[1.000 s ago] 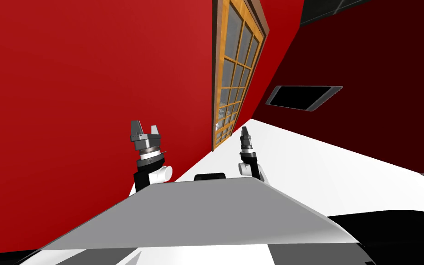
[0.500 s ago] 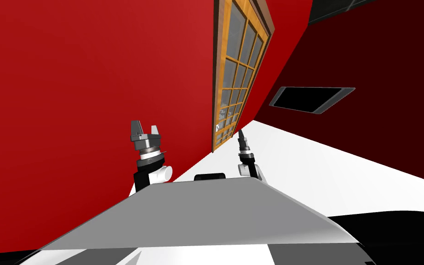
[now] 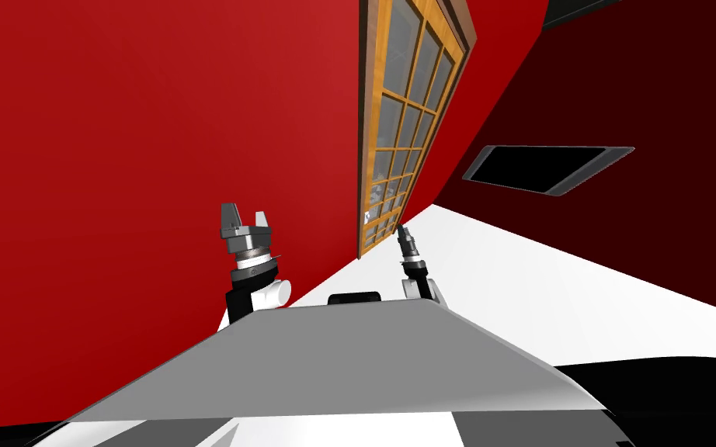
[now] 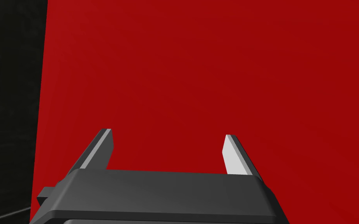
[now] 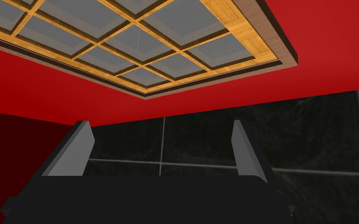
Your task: Pull the door open
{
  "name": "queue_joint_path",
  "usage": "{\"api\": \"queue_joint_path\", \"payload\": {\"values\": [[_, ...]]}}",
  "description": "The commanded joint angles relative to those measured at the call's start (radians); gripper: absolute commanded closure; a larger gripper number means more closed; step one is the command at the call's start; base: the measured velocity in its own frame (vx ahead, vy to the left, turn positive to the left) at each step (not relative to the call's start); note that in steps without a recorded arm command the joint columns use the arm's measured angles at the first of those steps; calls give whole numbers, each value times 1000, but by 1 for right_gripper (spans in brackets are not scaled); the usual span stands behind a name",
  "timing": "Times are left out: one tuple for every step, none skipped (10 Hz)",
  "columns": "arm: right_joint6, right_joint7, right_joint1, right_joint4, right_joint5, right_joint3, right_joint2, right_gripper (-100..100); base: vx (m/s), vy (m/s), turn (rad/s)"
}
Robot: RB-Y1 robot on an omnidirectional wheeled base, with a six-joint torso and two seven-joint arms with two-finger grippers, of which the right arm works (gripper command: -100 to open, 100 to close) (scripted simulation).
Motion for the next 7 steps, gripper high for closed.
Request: {"api": "queue_joint_path", "payload": {"values": [[-18,31,-5,38,23,-4,0,-100,34,-81,73],[-26,48,-8,59,37,-7,0,-100,44,-65,105],[-35,66,-12,80,51,-10,0,-100,50,-79,99],[-43,83,-15,101,65,-13,0,-100,58,-88,89],[-52,100,-19,123,79,-15,0,-100,55,-96,82],[-60,118,-22,144,93,-18,0,-100,41,-84,75],[-69,135,-26,165,107,-21,1,-100,45,-78,69]]}}
